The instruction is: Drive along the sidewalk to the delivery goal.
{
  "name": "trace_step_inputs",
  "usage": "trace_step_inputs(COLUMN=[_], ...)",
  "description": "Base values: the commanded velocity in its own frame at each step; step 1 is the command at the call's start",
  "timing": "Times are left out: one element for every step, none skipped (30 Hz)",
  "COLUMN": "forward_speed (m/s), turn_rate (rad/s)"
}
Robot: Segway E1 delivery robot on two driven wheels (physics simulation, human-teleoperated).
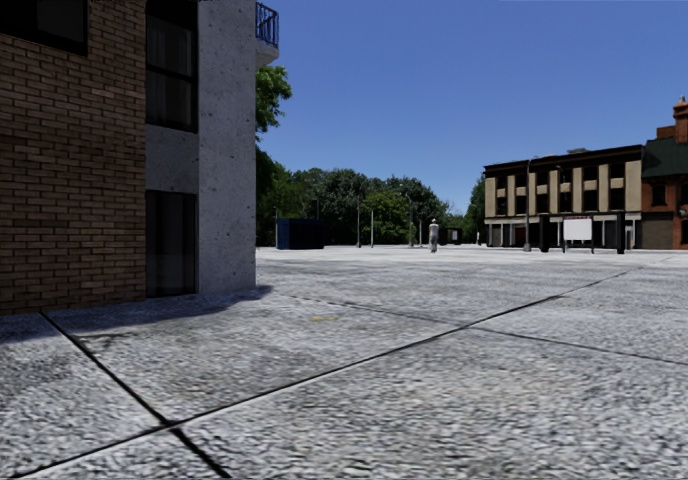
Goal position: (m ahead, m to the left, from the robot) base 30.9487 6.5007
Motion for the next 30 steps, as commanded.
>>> trace_step_inputs(forward_speed=[2.0, 2.0, 2.0, 2.0, 2.0, 2.0, 2.0, 2.0, 2.0, 2.0, 2.0, 2.0, 2.0, 2.0, 2.0, 2.0, 2.0, 2.0, 2.0, 2.0, 2.0, 2.0, 2.0, 2.0, 2.0, 2.0, 2.0, 2.0, 2.0, 2.0], turn_rate=[0.0, 0.0, 0.0, 0.0, 0.0, 0.0, 0.0, 0.0, 0.0, 0.0, 0.0, 0.0, 0.0, 0.0, 0.0, 0.0, 0.0, 0.0, 0.0, 0.0, 0.0, 0.0, 0.0, 0.0, 0.0, 0.0, 0.0, 0.0, 0.0, 0.0])
